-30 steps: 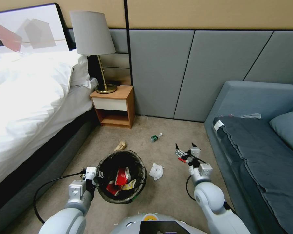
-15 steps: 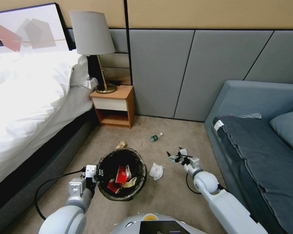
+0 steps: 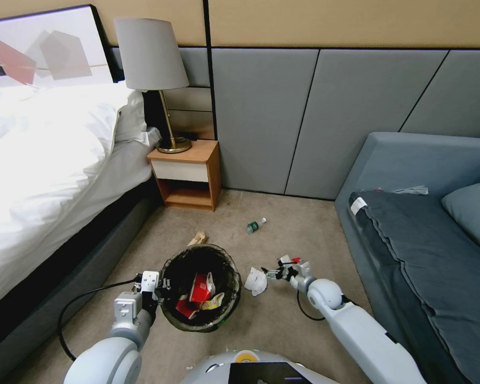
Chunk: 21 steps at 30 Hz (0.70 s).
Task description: Pick up the trash bin, then pick up the garbage from the floor and place it into the trash bin.
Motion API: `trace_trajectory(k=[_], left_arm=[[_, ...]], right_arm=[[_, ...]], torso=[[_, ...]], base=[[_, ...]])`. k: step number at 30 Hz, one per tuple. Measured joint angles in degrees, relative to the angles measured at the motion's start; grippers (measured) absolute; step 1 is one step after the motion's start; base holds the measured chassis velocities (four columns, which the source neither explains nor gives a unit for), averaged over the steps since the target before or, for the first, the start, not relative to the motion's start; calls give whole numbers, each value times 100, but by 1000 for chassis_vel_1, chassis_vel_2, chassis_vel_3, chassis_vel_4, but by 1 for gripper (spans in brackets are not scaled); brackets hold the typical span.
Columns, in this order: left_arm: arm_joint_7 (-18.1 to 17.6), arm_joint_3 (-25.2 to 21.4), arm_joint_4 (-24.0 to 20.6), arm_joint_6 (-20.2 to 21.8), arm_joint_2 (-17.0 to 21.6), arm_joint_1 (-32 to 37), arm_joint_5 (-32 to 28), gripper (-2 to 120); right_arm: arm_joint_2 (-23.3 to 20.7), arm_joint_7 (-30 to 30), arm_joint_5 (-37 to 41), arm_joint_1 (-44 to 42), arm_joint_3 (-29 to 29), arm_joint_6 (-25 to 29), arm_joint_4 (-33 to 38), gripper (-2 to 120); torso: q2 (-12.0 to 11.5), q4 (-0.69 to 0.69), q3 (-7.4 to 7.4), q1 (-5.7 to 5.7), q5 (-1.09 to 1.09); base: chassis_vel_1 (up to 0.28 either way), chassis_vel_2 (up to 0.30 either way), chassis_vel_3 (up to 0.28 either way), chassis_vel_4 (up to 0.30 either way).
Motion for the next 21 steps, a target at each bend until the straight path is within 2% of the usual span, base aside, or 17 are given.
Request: trace_trajectory(k=[7, 16, 21], left_arm=[[64, 29, 0, 0, -48, 7, 46, 1], [89, 43, 0, -3, -89, -11, 72, 1], [92, 32, 0, -4, -76, -10, 72, 1]], right_arm=[[628, 118, -307, 359, -207, 66, -755, 100], [997, 240, -595, 628, -362, 171, -1432, 100], [1054, 389, -692, 669, -391, 165, -1621, 100]], torso=[[0, 0, 0, 0, -2], [0, 0, 0, 0, -1], [0, 0, 0, 0, -1]], base=[[0, 0, 0, 0], [0, 0, 0, 0], [0, 0, 0, 0]])
